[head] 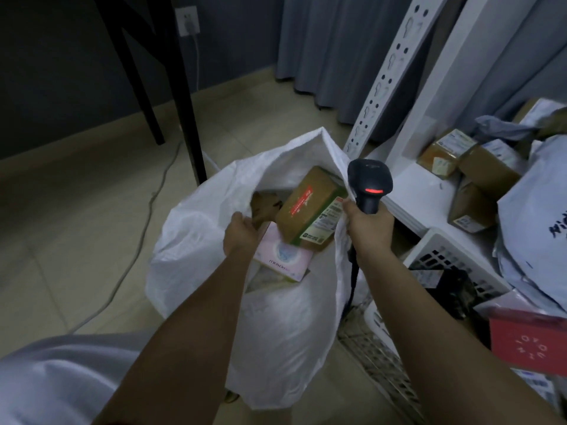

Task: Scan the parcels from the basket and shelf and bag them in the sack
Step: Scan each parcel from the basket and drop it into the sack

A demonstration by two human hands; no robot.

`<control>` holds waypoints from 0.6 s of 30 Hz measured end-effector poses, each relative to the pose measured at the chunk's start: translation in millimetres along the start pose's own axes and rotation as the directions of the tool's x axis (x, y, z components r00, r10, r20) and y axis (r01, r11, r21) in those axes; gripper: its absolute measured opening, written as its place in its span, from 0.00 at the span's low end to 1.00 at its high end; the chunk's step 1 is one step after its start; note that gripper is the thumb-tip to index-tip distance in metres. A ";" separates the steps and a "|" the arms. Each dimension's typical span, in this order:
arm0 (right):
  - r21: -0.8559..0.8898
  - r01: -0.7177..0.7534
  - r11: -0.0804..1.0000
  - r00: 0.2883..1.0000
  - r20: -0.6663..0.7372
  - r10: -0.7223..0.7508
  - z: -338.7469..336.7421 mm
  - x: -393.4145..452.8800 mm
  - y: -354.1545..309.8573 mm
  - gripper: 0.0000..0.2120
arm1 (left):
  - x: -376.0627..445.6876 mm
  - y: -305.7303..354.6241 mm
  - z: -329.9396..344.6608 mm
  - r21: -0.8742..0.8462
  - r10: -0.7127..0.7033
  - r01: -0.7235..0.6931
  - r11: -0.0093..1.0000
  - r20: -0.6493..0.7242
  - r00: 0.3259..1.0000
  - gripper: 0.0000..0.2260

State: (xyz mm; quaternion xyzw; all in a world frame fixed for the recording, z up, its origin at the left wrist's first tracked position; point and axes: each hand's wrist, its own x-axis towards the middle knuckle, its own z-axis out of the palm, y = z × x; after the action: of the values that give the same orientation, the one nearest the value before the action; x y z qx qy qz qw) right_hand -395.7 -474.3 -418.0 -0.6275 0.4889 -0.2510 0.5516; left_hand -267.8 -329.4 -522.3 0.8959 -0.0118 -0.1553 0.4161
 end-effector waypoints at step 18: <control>0.166 0.153 0.974 0.981 -0.142 -0.130 -67.0 -4.1 -90.3 0.11 | -24.7 203.9 -92.6 -0.262 0.357 -0.360 0.895 -0.059 0.932 0.18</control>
State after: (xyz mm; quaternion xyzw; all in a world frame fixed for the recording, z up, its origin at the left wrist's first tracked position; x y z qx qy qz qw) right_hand -424.1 -508.4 -314.6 -0.5919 0.4536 -0.3725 0.5524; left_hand -242.6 -390.2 -306.8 0.8143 -0.1533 -0.0721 0.5552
